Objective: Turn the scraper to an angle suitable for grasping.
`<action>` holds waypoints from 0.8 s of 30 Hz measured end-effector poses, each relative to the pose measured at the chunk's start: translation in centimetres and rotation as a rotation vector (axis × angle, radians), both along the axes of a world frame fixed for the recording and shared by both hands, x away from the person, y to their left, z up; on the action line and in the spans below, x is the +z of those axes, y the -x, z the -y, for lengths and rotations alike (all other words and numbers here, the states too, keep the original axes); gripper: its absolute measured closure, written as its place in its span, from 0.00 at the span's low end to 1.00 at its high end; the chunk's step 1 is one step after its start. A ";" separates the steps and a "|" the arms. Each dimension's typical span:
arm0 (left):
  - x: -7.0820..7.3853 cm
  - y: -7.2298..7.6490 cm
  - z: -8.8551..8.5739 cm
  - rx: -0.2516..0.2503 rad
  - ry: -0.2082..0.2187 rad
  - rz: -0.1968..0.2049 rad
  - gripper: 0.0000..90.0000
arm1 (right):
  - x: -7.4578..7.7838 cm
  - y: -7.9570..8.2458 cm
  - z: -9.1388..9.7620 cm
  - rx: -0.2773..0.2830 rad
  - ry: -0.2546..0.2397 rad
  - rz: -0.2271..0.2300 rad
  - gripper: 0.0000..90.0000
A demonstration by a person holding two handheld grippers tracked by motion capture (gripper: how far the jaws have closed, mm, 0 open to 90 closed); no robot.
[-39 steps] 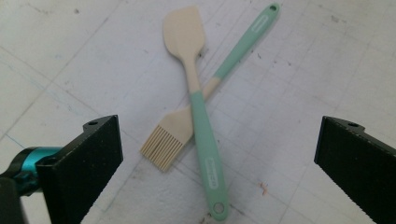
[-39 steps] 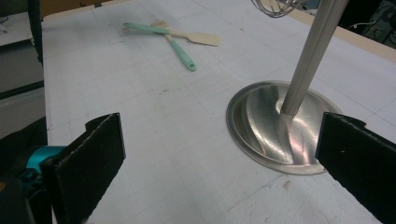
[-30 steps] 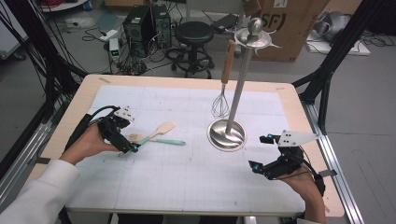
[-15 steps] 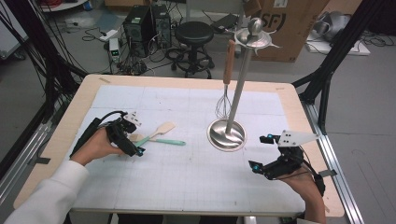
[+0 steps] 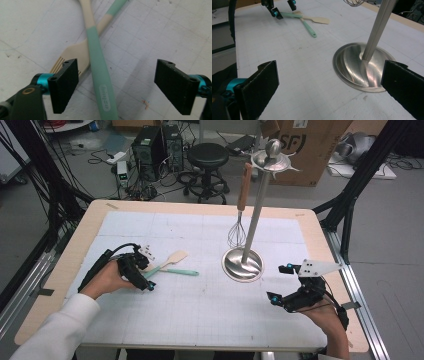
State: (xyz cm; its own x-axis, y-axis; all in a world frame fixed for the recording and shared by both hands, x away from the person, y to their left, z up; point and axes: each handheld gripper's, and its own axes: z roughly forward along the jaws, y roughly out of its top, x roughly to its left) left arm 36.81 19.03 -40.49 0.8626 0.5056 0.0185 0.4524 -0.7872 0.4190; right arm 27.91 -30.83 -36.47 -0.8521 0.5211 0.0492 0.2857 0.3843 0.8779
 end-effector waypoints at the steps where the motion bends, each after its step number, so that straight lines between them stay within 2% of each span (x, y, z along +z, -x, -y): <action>1: -0.1 0.0 0.0 0.010 -0.003 -0.002 0.26 | 0.0 0.0 0.0 0.002 0.002 0.000 0.01; 8: 0.0 0.0 -0.3 0.025 -0.018 -0.022 0.35 | 0.0 0.0 -0.1 0.001 0.004 -0.001 0.01; 11: -0.1 0.0 -0.3 0.007 -0.035 -0.033 0.40 | 0.0 0.0 -0.1 0.005 0.004 -0.002 0.01; 14: -0.2 0.1 -0.2 0.006 -0.026 -0.029 0.45 | 0.0 0.0 -0.1 0.004 0.005 -0.003 0.01; 15: -0.2 0.0 -0.1 0.003 -0.038 -0.029 0.45 | 0.0 0.0 -0.1 0.005 0.004 -0.002 0.01; 19: -0.5 -0.1 0.0 0.021 -0.048 -0.033 0.48 | 0.0 0.0 -0.1 0.009 0.005 -0.001 0.01; 24: -0.5 -0.2 -0.1 0.038 -0.045 -0.032 0.58 | 0.0 0.0 -0.1 0.007 0.008 0.001 0.01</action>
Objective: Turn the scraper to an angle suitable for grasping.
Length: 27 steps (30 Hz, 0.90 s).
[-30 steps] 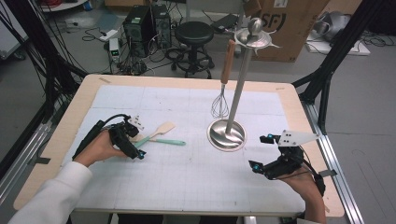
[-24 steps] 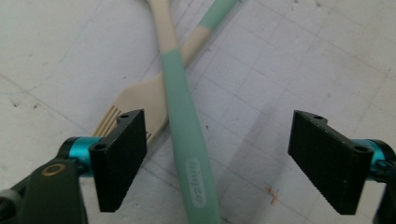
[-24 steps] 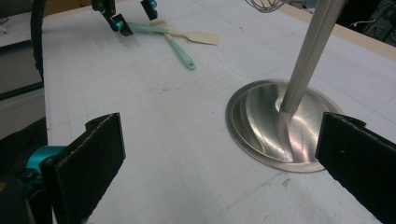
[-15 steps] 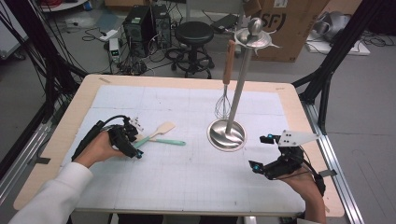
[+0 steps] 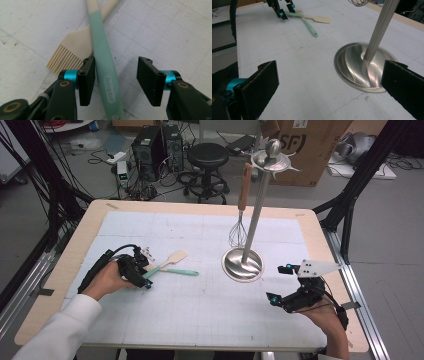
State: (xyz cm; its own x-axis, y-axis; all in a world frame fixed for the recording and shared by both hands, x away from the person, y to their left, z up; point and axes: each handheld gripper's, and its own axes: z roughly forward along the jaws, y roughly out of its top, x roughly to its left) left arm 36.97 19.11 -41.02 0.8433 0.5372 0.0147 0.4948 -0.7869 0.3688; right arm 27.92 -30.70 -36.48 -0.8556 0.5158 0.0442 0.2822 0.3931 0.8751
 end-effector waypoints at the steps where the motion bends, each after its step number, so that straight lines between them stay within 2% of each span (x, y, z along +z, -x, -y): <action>1: 0.0 0.0 0.0 0.000 0.000 0.000 0.60 | 0.0 0.0 0.0 0.000 0.000 0.000 0.01; 4: 0.0 -0.1 -0.1 0.004 -0.003 -0.001 0.64 | 0.0 0.0 0.0 0.000 0.001 0.000 0.01; 6: -0.1 -0.1 -0.1 -0.003 -0.017 0.012 0.68 | 0.0 0.0 -0.1 0.001 0.002 -0.005 0.01; 10: -0.1 -0.1 -0.1 0.004 -0.015 0.007 0.74 | 0.0 0.0 -0.1 0.001 0.005 -0.005 0.01; 11: -0.1 -0.1 0.0 0.024 -0.010 0.005 0.74 | -0.1 0.0 -0.1 0.002 0.005 -0.004 0.01; 13: 0.0 -0.1 0.0 0.018 -0.025 0.004 0.77 | 0.0 0.0 -0.1 0.001 0.005 -0.005 0.01; 14: 0.0 -0.1 -0.1 0.036 -0.030 0.016 0.78 | 0.0 0.0 -0.1 0.001 0.005 -0.005 0.01; 16: 0.1 -0.1 -0.2 0.036 -0.042 0.018 0.81 | -0.1 0.0 -0.1 0.002 0.004 -0.005 0.01; 27: 0.3 0.0 -0.4 0.007 -0.030 0.043 0.83 | 0.0 0.0 -0.1 0.000 0.004 -0.005 0.01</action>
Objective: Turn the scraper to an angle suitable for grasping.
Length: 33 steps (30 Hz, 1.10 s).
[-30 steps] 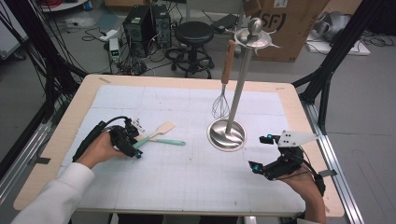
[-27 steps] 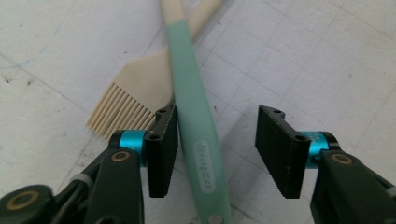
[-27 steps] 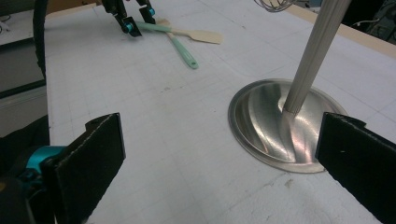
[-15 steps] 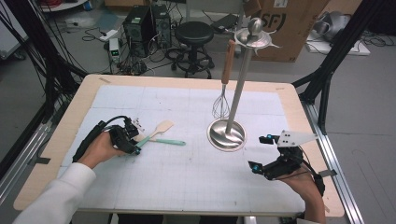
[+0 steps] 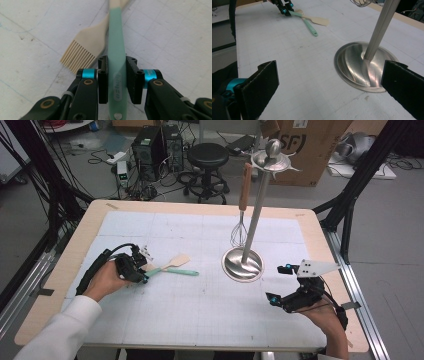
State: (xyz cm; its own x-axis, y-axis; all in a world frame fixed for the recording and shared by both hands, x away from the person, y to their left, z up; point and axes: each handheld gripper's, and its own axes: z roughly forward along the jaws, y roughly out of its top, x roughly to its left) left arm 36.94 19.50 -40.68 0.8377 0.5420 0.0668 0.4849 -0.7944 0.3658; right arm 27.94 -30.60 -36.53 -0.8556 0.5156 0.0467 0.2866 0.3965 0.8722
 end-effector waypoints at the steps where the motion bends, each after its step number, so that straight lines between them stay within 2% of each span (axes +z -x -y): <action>1: 0.2 0.1 0.0 -0.009 0.009 0.005 0.83 | 0.0 0.0 0.0 -0.001 -0.002 -0.001 0.01; 5: 0.8 0.4 -0.1 -0.045 0.034 0.014 0.83 | 0.0 0.0 0.1 -0.002 -0.004 0.001 0.01; 9: 1.5 0.5 -0.2 -0.057 0.061 0.025 0.83 | 0.0 0.0 0.1 -0.001 -0.006 0.001 0.01; 11: 2.4 0.7 -0.2 -0.081 0.090 0.038 0.83 | 0.1 0.0 0.1 0.000 -0.008 0.002 0.01; 15: 3.4 1.1 -0.1 -0.118 0.107 0.048 0.83 | 0.2 0.0 0.2 0.000 -0.010 0.011 0.01; 19: 5.1 1.9 0.1 -0.163 0.151 0.063 0.83 | 0.3 0.2 0.2 0.007 -0.013 0.014 0.01; 22: 5.6 2.1 0.2 -0.173 0.150 0.067 0.83 | 0.5 0.4 0.2 0.016 -0.018 0.021 0.01; 24: 6.6 2.6 0.3 -0.204 0.155 0.077 0.83 | 0.7 0.5 0.2 0.020 -0.017 0.021 0.01; 25: 6.6 2.6 0.3 -0.204 0.155 0.077 0.83 | 0.7 0.5 0.2 0.023 -0.015 0.027 0.01; 26: 7.3 3.0 0.4 -0.225 0.171 0.087 0.83 | 0.8 0.5 0.2 0.023 -0.016 0.027 0.01; 27: 7.3 3.0 0.4 -0.225 0.171 0.087 0.83 | 0.9 0.5 0.2 0.025 -0.017 0.029 0.01; 29: 8.4 3.5 0.7 -0.262 0.180 0.097 0.83 | 1.0 0.6 0.2 0.026 -0.020 0.029 0.01; 33: 9.3 4.1 1.5 -0.302 0.193 0.104 0.83 | 1.2 0.7 0.3 0.034 -0.017 0.040 0.01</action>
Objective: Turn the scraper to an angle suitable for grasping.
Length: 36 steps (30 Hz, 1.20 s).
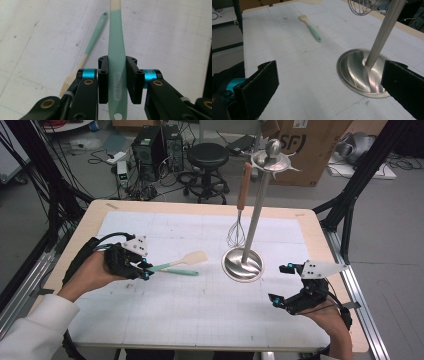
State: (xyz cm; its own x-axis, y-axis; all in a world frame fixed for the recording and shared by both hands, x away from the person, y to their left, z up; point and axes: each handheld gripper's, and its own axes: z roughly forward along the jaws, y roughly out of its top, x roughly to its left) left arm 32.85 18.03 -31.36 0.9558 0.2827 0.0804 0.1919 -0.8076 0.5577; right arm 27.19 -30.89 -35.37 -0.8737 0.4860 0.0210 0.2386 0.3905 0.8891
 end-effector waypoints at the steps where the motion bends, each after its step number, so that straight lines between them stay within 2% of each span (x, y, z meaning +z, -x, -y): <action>1: 0.1 0.2 0.3 -0.013 0.002 -0.004 0.83 | 0.1 0.1 0.0 0.001 -0.001 0.000 0.01; 5: 0.4 0.8 1.5 -0.076 -0.006 0.007 0.83 | 0.3 0.2 0.1 0.010 0.000 0.007 0.01; 6: 0.4 0.8 1.5 -0.076 -0.006 0.007 0.83 | 0.4 0.2 0.1 0.014 0.001 0.006 0.01; 7: 0.6 1.1 2.2 -0.101 -0.013 0.013 0.83 | 0.4 0.3 0.1 0.017 -0.001 0.003 0.01; 9: 0.7 1.1 2.5 -0.118 -0.015 0.013 0.83 | 0.4 0.3 0.1 0.020 0.000 0.001 0.01; 11: 0.7 1.4 3.6 -0.138 0.001 0.002 0.83 | 0.4 0.3 0.1 0.022 0.002 0.005 0.01; 12: 0.7 1.4 3.9 -0.158 -0.013 0.006 0.83 | 0.4 0.3 0.1 0.023 0.003 0.004 0.01; 13: 0.7 1.4 3.9 -0.158 -0.013 0.006 0.83 | 0.4 0.3 0.1 0.028 0.001 -0.001 0.01; 14: 0.4 1.5 4.7 -0.171 -0.009 0.000 0.83 | 0.4 0.3 0.1 0.033 0.004 -0.002 0.01; 16: 0.3 1.5 5.0 -0.181 -0.009 -0.007 0.83 | 0.4 0.4 0.1 0.040 0.008 -0.004 0.01; 18: -0.1 1.4 6.2 -0.219 -0.034 -0.009 0.83 | 0.4 0.4 0.1 0.043 0.010 -0.005 0.01; 20: -0.3 1.4 6.6 -0.225 -0.032 -0.008 0.83 | 0.4 0.3 0.0 0.046 0.012 -0.008 0.01; 24: -1.1 1.2 8.5 -0.265 -0.031 -0.025 0.83 | 0.4 0.3 0.0 0.046 0.012 -0.009 0.01; 31: -2.3 0.9 10.5 -0.293 -0.023 -0.052 0.82 | 0.4 0.4 0.2 0.051 0.007 -0.010 0.01; 36: -3.8 0.8 12.6 -0.311 -0.002 -0.072 0.82 | 0.3 0.4 0.2 0.057 0.009 -0.014 0.01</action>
State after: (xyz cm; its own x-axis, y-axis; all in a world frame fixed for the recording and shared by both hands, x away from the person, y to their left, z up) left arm 32.03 5.46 -35.21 0.9997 -0.0236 0.0097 -0.0250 -0.8347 0.5502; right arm 26.79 -31.05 -35.06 -0.8995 0.4359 0.0295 0.2286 0.4120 0.8821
